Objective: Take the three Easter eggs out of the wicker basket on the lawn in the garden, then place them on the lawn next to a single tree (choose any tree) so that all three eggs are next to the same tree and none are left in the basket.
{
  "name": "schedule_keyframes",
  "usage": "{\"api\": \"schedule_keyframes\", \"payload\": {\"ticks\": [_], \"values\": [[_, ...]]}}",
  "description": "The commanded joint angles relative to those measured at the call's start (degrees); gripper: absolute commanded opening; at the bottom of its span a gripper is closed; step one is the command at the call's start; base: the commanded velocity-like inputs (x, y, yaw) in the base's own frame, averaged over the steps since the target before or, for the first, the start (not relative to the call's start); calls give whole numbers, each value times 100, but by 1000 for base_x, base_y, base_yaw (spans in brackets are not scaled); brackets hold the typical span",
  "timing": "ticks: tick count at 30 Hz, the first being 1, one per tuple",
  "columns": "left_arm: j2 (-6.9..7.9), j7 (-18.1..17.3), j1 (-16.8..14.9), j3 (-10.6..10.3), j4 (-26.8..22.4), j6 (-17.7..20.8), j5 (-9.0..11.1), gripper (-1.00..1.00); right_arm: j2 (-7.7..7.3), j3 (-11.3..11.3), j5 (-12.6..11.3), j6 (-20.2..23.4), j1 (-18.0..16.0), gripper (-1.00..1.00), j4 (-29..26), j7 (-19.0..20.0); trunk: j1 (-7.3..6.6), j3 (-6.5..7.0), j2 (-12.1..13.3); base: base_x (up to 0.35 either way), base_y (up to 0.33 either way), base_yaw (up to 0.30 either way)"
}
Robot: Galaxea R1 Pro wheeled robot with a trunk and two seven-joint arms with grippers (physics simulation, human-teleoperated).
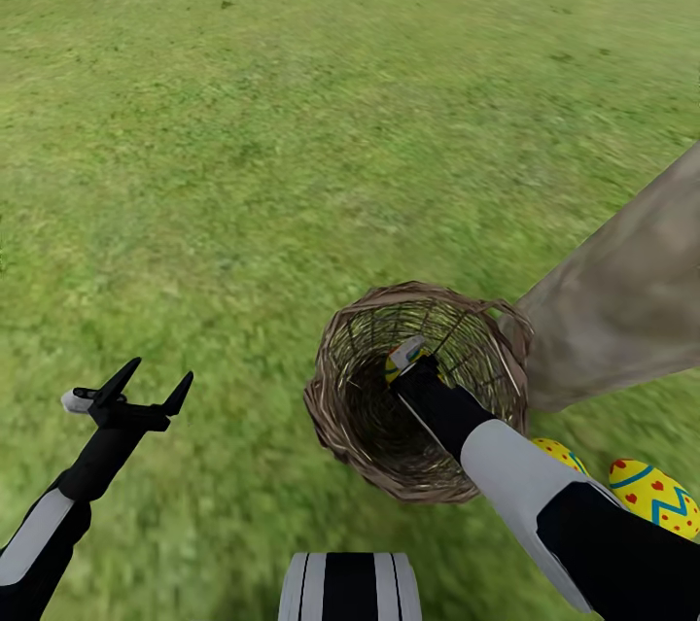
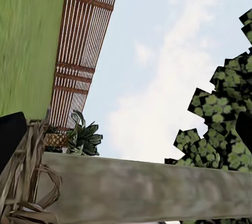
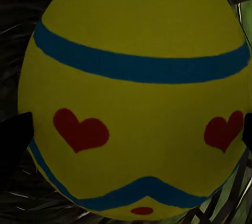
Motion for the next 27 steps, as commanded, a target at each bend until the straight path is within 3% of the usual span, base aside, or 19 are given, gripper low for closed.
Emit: {"api": "schedule_keyframes", "payload": {"ticks": [1, 23, 27], "values": [[1, -2, -3, -3, 0, 30, 23, 100, -2, 20, -217, 10, 2, -100, 134, 104, 1, -4, -1, 0, 0, 0], [-2, -7, -3, -6, 9, 31, 45, 100, -1, 20, -217, 10, 2, -100, 141, 107, -5, 40, 2, 0, 0, 0], [0, -11, -3, -3, 12, 31, 40, 100, -1, 20, -217, 10, 2, -100, 149, 107, -5, 40, 2, -215, 109, 0]]}}
